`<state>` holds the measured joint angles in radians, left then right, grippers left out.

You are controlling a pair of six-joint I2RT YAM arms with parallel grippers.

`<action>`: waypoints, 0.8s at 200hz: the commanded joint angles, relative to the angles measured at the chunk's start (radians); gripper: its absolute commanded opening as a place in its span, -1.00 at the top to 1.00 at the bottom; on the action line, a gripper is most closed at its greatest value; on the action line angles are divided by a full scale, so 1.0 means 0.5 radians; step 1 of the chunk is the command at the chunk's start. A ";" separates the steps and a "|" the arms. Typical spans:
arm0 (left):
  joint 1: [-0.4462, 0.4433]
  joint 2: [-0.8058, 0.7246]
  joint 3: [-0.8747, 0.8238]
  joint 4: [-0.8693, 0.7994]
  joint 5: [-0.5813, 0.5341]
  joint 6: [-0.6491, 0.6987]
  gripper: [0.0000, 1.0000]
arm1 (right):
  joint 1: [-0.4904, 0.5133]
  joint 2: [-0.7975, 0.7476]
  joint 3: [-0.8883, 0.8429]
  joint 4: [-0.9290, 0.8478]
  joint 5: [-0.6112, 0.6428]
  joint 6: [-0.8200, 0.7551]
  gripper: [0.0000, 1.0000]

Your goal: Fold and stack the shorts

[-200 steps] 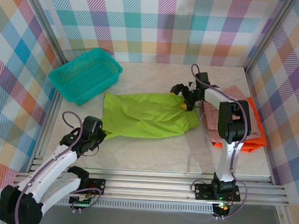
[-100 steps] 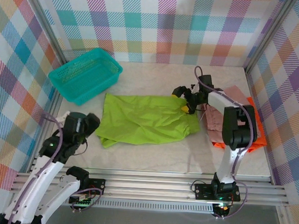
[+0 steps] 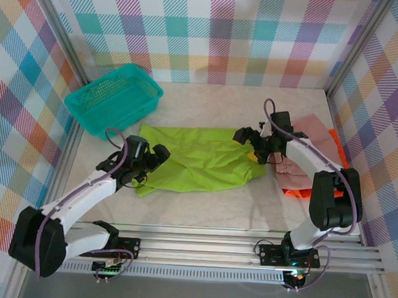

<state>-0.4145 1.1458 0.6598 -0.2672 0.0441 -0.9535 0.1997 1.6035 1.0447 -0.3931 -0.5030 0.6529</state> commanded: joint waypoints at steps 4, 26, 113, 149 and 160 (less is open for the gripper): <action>-0.045 0.157 -0.101 0.312 -0.021 -0.023 -1.00 | -0.032 -0.007 -0.093 -0.034 0.099 -0.091 -0.99; -0.047 0.277 -0.207 0.368 -0.101 -0.023 -1.00 | -0.080 0.022 -0.172 -0.027 0.117 -0.102 -0.99; 0.151 0.221 -0.442 0.043 -0.443 0.030 -1.00 | 0.059 0.000 -0.452 0.183 -0.041 0.054 -0.99; 0.356 -0.012 -0.358 -0.221 -0.492 0.197 -1.00 | 0.162 -0.145 -0.468 0.151 -0.075 0.078 -0.99; 0.378 -0.091 -0.273 -0.317 -0.486 0.251 -1.00 | 0.161 -0.246 -0.425 0.058 -0.011 0.014 -0.99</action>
<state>-0.2623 1.1709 0.4805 -0.2317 -0.1463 -0.9089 0.2832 1.5658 0.8242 -0.2867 -0.5396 0.6765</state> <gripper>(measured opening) 0.999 0.994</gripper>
